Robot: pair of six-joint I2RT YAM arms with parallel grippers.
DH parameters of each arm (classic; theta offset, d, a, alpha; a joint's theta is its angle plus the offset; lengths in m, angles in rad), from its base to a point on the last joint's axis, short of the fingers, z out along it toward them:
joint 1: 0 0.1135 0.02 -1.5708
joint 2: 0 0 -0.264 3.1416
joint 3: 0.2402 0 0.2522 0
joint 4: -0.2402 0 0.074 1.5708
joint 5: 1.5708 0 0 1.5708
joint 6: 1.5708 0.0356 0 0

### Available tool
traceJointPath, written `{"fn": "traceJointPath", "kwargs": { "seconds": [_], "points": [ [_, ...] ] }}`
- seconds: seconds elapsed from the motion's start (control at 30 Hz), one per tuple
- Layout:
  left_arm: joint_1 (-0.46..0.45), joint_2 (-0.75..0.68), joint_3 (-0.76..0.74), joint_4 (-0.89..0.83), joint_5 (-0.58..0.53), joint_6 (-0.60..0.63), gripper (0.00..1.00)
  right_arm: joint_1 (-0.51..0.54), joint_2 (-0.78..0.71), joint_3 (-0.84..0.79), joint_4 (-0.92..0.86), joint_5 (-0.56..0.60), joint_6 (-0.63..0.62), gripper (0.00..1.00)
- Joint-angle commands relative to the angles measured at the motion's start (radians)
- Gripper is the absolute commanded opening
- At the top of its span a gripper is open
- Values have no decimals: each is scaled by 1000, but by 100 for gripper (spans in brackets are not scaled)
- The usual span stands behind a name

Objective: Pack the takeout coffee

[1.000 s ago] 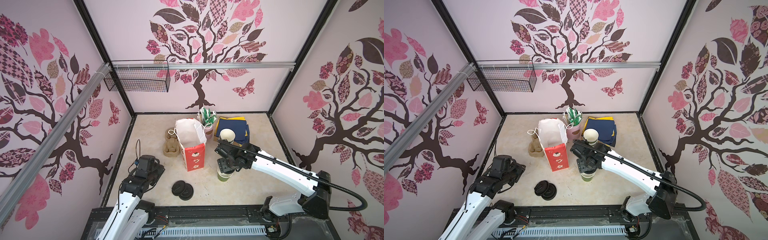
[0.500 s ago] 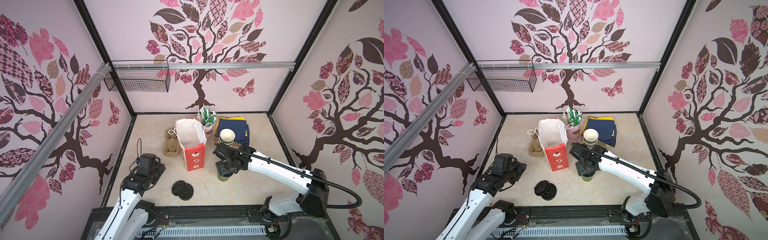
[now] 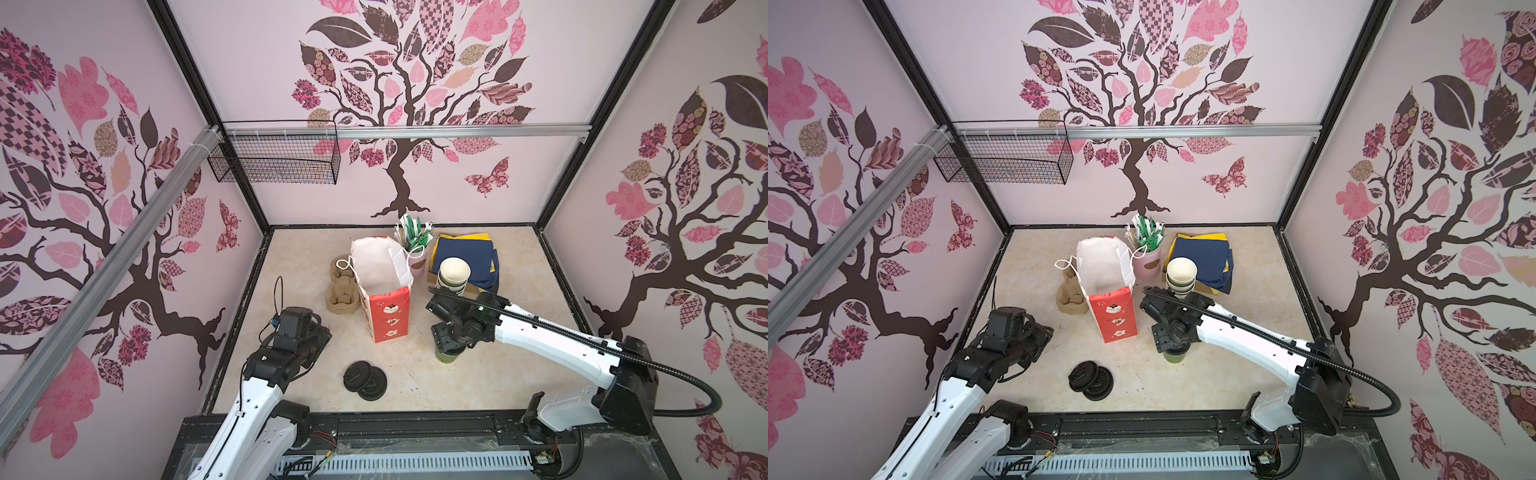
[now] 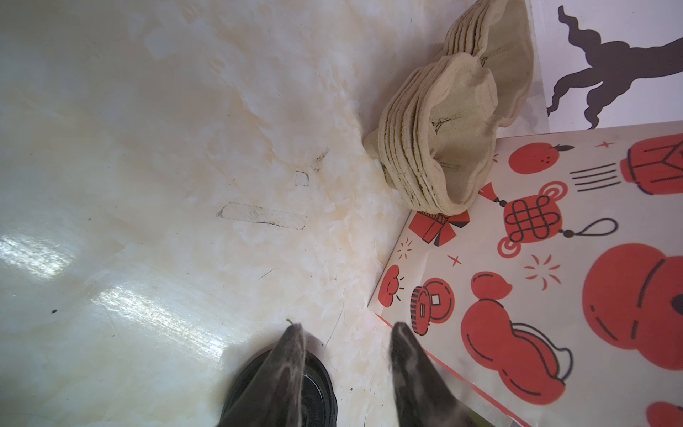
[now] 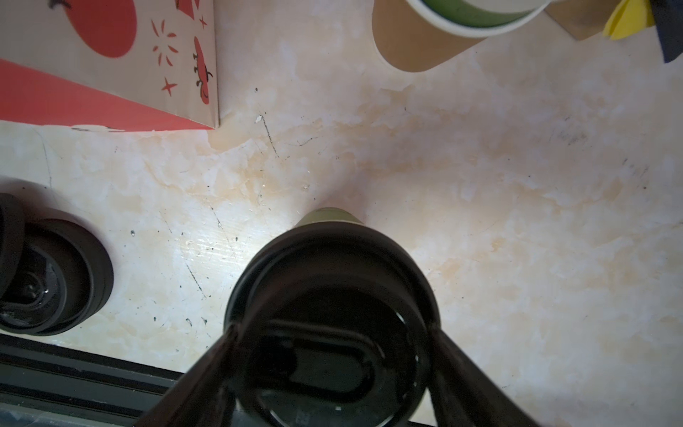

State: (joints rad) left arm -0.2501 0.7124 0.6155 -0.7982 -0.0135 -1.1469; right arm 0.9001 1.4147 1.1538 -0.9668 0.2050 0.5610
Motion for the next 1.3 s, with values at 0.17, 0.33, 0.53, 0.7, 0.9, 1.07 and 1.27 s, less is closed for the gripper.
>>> {"fn": "traceJointPath", "kwargs": {
  "seconds": [0.17, 0.33, 0.53, 0.7, 0.9, 1.07, 1.27],
  "points": [
    [4, -1, 50, 4, 4, 22, 43, -7, 8, -22, 0, 24, 23, 78],
    [4, -1, 53, -1, 3, 26, 43, -9, 10, -40, 8, 32, 34, 78],
    [5, -1, 58, -4, 3, 33, 44, -9, 12, -60, 25, 24, 41, 78],
    [5, -3, 71, -18, -3, 52, 44, -11, 13, -97, 43, -21, 53, 77],
    [5, -3, 100, -27, -8, 101, 45, -12, 13, -147, 37, -69, 50, 76],
    [5, 2, 149, -10, 4, 197, 46, -12, 30, -178, 16, -93, 36, 76],
    [5, -21, 232, 65, 106, 410, 46, -12, 45, -237, 35, -138, 30, 76]
  ]
}}
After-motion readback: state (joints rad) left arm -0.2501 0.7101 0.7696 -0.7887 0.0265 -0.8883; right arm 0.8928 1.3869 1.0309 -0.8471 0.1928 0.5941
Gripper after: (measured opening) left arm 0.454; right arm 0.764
